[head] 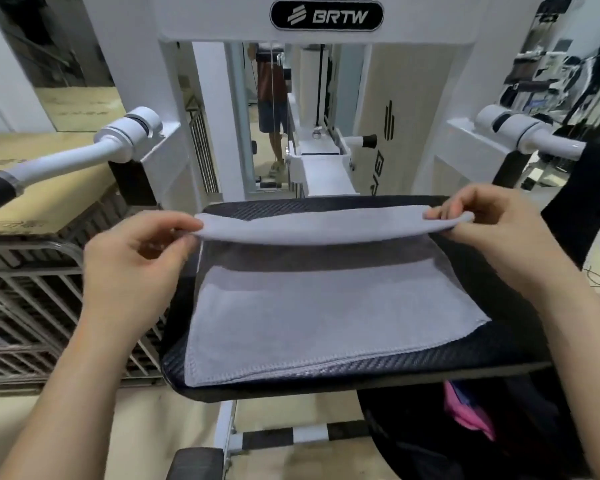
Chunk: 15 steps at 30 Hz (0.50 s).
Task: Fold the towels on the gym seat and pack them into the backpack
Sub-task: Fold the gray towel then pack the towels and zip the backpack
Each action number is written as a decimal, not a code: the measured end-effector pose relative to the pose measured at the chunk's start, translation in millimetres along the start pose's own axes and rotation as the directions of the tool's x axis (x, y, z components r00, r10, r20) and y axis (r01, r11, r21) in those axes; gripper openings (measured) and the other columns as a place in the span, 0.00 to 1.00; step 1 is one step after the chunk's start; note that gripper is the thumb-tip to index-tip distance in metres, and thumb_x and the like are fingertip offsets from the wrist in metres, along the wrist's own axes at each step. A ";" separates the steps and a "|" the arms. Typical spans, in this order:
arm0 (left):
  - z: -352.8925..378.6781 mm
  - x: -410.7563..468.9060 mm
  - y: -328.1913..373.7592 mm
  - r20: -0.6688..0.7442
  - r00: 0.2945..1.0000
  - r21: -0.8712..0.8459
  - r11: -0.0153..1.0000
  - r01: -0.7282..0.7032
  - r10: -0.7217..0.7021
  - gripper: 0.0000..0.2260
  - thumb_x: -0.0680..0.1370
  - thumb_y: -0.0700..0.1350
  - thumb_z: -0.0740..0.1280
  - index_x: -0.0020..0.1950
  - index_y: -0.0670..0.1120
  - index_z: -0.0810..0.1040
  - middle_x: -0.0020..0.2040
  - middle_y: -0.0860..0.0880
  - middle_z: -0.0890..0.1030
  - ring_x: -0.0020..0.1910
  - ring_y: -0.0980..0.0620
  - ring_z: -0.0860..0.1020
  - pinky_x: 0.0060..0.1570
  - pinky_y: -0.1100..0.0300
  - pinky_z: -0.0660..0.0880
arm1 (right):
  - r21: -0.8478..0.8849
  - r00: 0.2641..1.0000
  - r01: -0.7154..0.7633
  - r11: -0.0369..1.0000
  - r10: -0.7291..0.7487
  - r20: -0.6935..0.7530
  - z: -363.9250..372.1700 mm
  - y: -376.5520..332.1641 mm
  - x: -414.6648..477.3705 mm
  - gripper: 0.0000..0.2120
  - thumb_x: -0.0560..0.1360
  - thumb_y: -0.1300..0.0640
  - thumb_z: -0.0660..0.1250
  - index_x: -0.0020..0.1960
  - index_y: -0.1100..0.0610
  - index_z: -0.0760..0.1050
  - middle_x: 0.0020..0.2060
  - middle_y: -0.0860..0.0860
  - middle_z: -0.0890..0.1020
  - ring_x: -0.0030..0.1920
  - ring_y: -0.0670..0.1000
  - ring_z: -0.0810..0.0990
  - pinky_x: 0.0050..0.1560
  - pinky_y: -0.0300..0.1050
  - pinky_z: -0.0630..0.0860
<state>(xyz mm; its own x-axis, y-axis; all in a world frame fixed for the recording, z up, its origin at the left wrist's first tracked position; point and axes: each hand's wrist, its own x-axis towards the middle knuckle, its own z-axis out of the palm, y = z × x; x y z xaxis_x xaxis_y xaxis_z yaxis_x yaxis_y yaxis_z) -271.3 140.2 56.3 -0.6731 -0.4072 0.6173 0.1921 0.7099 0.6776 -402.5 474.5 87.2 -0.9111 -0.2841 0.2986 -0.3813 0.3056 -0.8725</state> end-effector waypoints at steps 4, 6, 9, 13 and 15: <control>-9.4 -47.4 0.9 0.141 0.987 0.031 0.996 -0.081 0.076 0.12 0.72 0.34 0.73 0.44 0.52 0.82 0.43 0.57 0.82 0.43 0.60 0.79 0.45 0.72 0.73 | -0.048 0.997 -0.021 0.999 0.025 0.073 -9.0 23.0 -43.8 0.19 0.68 0.81 0.59 0.33 0.58 0.71 0.41 0.49 0.85 0.55 0.44 0.82 0.46 0.40 0.76; -10.9 -57.5 1.4 0.210 0.969 0.035 0.989 -0.142 0.132 0.10 0.69 0.35 0.69 0.44 0.49 0.82 0.43 0.55 0.81 0.44 0.59 0.79 0.45 0.72 0.72 | -0.078 0.997 0.025 0.997 -0.019 0.080 -10.2 31.5 -52.0 0.22 0.66 0.83 0.58 0.31 0.56 0.70 0.35 0.45 0.81 0.56 0.45 0.82 0.44 0.37 0.76; -14.9 -62.8 1.3 0.273 0.949 0.049 0.983 -0.177 0.157 0.09 0.69 0.40 0.64 0.44 0.49 0.83 0.43 0.54 0.80 0.44 0.56 0.78 0.46 0.73 0.69 | -0.149 0.992 0.123 0.981 -0.118 0.040 -9.0 39.9 -57.3 0.23 0.64 0.84 0.59 0.31 0.55 0.70 0.34 0.47 0.78 0.55 0.46 0.82 0.48 0.34 0.76; -18.4 -65.6 6.6 0.289 0.938 0.114 0.966 -0.233 0.192 0.13 0.68 0.43 0.61 0.43 0.46 0.85 0.41 0.53 0.79 0.41 0.56 0.77 0.44 0.71 0.70 | -0.302 0.947 0.292 0.908 -0.319 -0.042 -4.6 45.4 -61.3 0.20 0.63 0.85 0.59 0.32 0.59 0.69 0.35 0.46 0.77 0.51 0.43 0.82 0.50 0.33 0.75; -20.2 -68.5 10.3 0.287 0.934 0.148 0.954 -0.261 0.211 0.14 0.68 0.42 0.61 0.44 0.45 0.85 0.40 0.53 0.78 0.40 0.56 0.76 0.42 0.69 0.70 | -0.319 0.917 0.351 0.880 -0.393 -0.076 -3.7 45.6 -66.5 0.17 0.63 0.82 0.57 0.32 0.61 0.68 0.34 0.47 0.76 0.49 0.43 0.82 0.49 0.35 0.76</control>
<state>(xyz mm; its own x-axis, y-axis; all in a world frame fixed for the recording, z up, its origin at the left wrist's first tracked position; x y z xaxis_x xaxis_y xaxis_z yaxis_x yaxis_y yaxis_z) -208.7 163.8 29.2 -0.7934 -0.0655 0.6052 0.2533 0.8685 0.4262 -359.9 510.7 29.0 -0.6972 -0.3118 0.6456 -0.7054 0.4591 -0.5400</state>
